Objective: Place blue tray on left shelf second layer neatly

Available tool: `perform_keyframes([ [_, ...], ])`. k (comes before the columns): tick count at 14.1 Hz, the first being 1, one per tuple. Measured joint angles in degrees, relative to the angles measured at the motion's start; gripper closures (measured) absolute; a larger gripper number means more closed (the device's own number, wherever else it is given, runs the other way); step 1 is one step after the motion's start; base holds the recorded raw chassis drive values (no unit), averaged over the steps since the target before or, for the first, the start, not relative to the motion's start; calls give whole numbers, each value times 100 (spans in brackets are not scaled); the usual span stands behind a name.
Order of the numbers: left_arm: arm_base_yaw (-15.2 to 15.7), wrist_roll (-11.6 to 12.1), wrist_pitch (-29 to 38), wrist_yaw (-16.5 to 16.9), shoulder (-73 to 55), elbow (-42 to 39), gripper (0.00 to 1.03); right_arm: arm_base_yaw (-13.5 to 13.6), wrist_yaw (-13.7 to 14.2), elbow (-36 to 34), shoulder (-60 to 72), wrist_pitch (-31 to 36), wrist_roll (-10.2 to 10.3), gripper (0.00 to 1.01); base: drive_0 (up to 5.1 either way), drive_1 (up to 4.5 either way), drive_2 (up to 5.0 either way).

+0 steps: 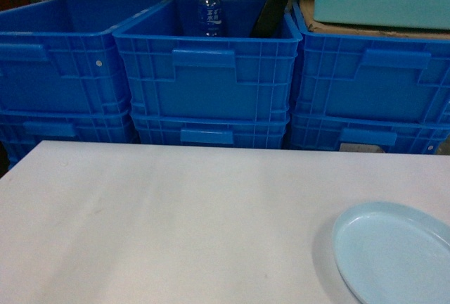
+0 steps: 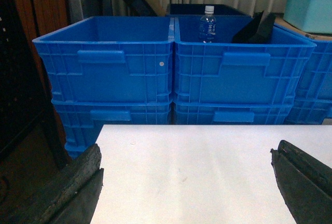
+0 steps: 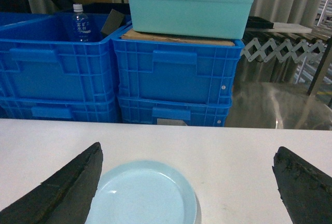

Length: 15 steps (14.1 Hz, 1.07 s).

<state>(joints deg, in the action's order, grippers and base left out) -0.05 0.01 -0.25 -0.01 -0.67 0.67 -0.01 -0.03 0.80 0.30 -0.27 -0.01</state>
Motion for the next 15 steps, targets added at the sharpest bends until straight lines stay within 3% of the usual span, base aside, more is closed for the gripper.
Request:
perform_keyframes([
  [13,0,0,0,0,0,0,5,0,2,0,0,0,0,3,0,0,0],
  [14,0,2,0,-2,0,0,5,0,-24,0,184,363,4,3,0,0,0],
  [15,0,2,0,2,0,0,5,-127,-221,37,1156,1528,-4,3,0,0,0],
])
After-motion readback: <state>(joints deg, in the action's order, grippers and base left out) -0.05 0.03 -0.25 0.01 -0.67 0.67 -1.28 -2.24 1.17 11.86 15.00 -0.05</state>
